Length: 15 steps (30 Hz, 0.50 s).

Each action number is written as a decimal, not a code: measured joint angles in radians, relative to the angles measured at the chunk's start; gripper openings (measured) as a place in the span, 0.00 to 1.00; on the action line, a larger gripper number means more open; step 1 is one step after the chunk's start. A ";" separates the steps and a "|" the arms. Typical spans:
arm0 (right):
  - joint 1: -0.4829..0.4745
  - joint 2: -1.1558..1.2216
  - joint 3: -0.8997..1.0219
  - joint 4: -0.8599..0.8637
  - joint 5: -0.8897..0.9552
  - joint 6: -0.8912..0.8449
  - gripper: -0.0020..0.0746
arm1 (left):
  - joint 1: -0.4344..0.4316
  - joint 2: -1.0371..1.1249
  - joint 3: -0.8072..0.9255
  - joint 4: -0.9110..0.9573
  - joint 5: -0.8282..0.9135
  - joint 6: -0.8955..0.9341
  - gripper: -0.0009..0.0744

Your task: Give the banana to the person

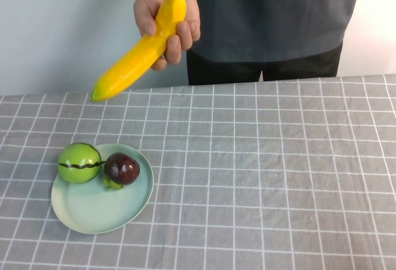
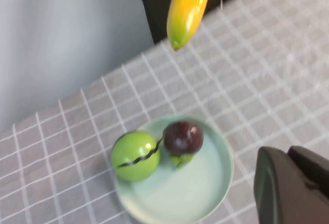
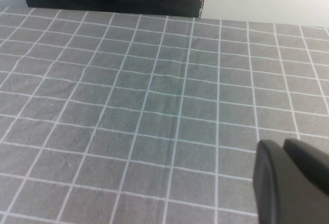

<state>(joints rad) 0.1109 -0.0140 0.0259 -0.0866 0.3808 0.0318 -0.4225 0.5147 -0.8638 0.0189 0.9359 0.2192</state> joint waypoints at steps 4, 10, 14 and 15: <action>0.000 0.000 0.000 0.000 0.000 0.000 0.01 | 0.000 -0.139 0.119 -0.007 -0.041 -0.072 0.02; 0.000 0.000 0.000 0.000 0.000 0.000 0.01 | 0.000 -0.223 0.209 -0.002 0.029 -0.099 0.01; 0.000 0.000 0.000 0.000 0.000 0.000 0.01 | 0.000 -0.228 0.221 -0.002 0.021 -0.108 0.01; 0.000 0.000 0.000 0.000 0.000 0.000 0.01 | 0.000 -0.230 0.230 -0.004 -0.014 -0.108 0.01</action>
<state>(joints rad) 0.1109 -0.0140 0.0259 -0.0866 0.3808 0.0318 -0.4225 0.2850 -0.6338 0.0146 0.9224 0.1113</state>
